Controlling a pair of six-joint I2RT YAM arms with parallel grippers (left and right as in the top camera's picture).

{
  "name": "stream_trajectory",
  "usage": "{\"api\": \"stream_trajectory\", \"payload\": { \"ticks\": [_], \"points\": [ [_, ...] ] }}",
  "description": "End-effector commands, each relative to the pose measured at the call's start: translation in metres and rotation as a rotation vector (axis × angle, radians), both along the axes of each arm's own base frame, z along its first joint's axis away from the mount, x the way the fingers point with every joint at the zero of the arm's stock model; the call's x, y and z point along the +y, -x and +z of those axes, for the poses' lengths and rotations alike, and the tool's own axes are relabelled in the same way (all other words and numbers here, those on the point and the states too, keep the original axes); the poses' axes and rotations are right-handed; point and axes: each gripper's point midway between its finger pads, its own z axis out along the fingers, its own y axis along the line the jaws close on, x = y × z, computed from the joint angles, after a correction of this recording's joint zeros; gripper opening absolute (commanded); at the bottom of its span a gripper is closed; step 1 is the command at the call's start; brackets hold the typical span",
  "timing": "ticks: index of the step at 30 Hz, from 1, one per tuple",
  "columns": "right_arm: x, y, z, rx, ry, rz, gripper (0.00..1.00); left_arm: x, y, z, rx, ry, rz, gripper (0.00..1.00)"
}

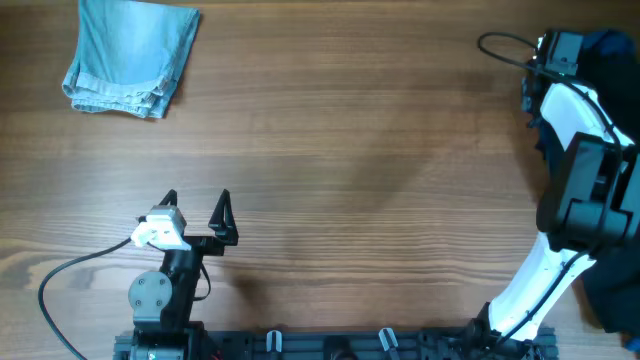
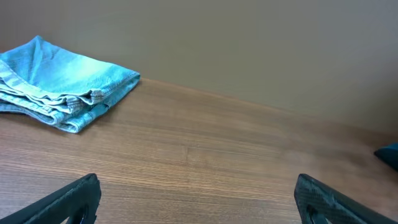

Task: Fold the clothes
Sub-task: 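Reach the right gripper into the dark clothing pile and grasp black shorts, then drag the black shorts with the right gripper onto the table center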

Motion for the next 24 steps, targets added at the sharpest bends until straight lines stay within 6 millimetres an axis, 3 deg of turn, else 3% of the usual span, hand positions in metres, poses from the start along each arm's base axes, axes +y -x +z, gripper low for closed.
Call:
{"api": "stream_trajectory", "payload": {
  "ticks": [1, 4, 7, 10, 14, 15, 20, 24],
  "points": [
    [0.007, -0.016, 0.075, -0.204, -0.030, 0.010, 0.04, 0.001, 0.000, -0.002, 0.001, -0.020, 0.007, 1.00],
    [0.025, -0.017, 0.153, -0.405, -0.094, 0.061, 0.04, 0.001, 0.000, -0.002, 0.001, -0.020, 0.007, 1.00],
    [0.047, -0.010, 0.209, -0.539, -0.164, 0.138, 0.04, 0.001, 0.000, -0.002, 0.001, -0.020, 0.007, 1.00],
    [0.084, -0.006, 0.243, -0.609, -0.266, 0.283, 0.04, 0.001, 0.000, -0.002, 0.001, -0.020, 0.007, 1.00],
    [0.165, -0.011, 0.236, -0.571, -0.458, 0.489, 0.04, 0.001, 0.000, -0.002, 0.001, -0.020, 0.007, 1.00],
    [0.197, -0.012, 0.231, -0.556, -0.532, 0.540, 0.05, 0.001, 0.000, -0.002, 0.001, -0.020, 0.007, 1.00],
    [0.321, -0.007, 0.218, -0.480, -0.696, 0.773, 0.05, 0.001, 0.000, -0.002, 0.001, -0.020, 0.007, 1.00],
    [0.436, 0.013, 0.183, -0.366, -0.804, 0.917, 0.04, 0.001, 0.000, -0.002, 0.001, -0.020, 0.007, 1.00]
  ]
}}
